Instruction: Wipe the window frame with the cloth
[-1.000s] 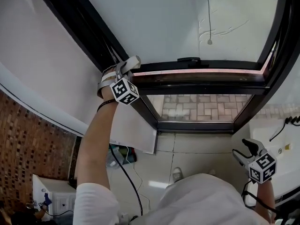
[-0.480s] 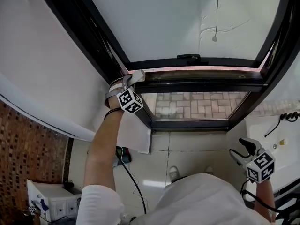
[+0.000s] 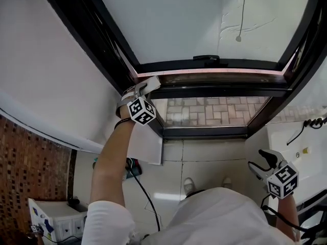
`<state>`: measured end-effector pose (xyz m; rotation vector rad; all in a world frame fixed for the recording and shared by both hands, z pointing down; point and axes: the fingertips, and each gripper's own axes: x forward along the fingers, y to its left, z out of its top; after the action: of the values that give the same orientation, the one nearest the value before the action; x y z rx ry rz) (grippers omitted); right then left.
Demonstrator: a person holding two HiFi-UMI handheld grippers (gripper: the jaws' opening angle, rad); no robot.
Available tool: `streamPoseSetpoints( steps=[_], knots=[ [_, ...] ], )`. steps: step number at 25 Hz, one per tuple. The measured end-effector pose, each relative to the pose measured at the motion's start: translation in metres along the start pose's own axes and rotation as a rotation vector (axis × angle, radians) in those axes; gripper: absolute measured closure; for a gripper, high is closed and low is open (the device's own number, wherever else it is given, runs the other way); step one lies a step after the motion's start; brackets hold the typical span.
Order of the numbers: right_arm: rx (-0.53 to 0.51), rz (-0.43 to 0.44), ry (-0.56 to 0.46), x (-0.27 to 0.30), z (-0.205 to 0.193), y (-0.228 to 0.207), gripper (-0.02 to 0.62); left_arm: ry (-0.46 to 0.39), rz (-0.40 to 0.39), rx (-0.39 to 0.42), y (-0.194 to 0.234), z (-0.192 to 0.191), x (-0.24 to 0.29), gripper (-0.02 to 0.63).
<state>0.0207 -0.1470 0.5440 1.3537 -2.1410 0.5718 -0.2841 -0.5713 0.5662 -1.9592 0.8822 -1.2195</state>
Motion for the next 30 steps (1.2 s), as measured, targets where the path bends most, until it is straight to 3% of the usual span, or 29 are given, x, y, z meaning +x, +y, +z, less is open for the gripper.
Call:
streamPoseSetpoints(
  steps=[7, 17, 25, 30],
  knots=[
    [0.022, 0.001, 0.003, 0.004, -0.004, 0.004, 0.350, -0.034, -0.018, -0.033, -0.011, 0.002, -0.002, 0.503],
    [0.050, 0.007, -0.023, 0.007, -0.008, 0.006, 0.350, -0.047, -0.080, 0.005, -0.034, 0.014, -0.009, 0.505],
    [0.062, 0.014, -0.046, 0.007, -0.013, -0.005, 0.350, -0.072, -0.162, 0.060, -0.070, 0.046, -0.020, 0.503],
    [0.072, 0.011, -0.055, 0.002, -0.019, -0.014, 0.350, -0.132, -0.248, 0.116, -0.106, 0.097, -0.030, 0.505]
  ],
)
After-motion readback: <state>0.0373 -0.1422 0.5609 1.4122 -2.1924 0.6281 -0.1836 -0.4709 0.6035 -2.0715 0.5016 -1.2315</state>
